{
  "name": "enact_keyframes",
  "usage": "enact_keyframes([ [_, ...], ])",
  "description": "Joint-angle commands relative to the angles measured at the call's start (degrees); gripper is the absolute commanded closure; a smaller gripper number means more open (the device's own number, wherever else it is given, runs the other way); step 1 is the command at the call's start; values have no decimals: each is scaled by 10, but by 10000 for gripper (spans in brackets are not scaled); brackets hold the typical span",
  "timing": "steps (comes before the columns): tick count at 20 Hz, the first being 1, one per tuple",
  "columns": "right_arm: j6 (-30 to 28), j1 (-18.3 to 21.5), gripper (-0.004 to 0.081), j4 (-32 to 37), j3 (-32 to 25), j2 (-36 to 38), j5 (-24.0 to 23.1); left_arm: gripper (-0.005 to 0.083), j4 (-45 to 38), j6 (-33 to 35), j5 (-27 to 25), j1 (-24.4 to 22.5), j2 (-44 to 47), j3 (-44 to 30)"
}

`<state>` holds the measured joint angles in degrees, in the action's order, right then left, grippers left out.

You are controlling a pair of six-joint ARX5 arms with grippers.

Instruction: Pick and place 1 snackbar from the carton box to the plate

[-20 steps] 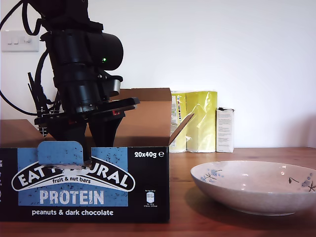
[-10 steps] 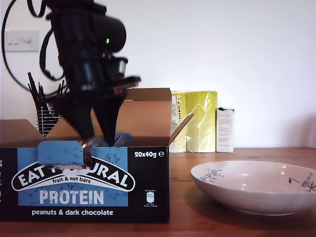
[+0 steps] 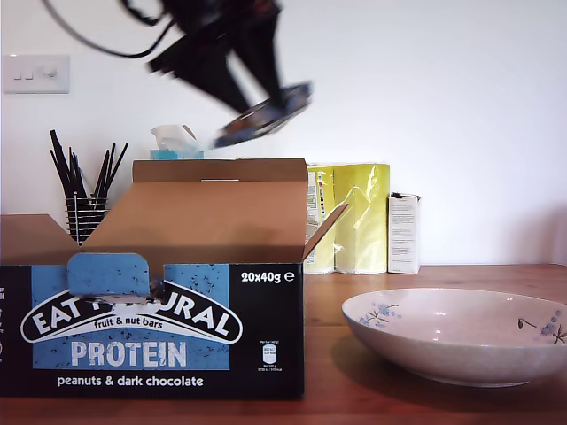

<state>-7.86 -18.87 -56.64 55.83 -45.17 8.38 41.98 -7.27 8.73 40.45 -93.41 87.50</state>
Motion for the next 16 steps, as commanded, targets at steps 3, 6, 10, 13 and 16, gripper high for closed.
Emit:
enact_keyframes([
  [3, 9, -1, 783, -6, 5, 53, 0, 668, -84, 2, 11, 43, -12, -7],
  [6, 18, -1, 783, -35, 5, 97, 2, 668, -158, 2, 11, 70, -16, -7],
  [10, 19, -1, 783, -78, 5, 144, 2, 668, -217, 2, 13, 99, -52, -7],
  [13, 19, -1, 783, -93, 5, 166, 2, 668, -260, 2, 13, 125, -98, -7],
  [16, 19, -1, 783, -103, 5, 174, 2, 669, -293, 2, 10, 144, -144, -7],
])
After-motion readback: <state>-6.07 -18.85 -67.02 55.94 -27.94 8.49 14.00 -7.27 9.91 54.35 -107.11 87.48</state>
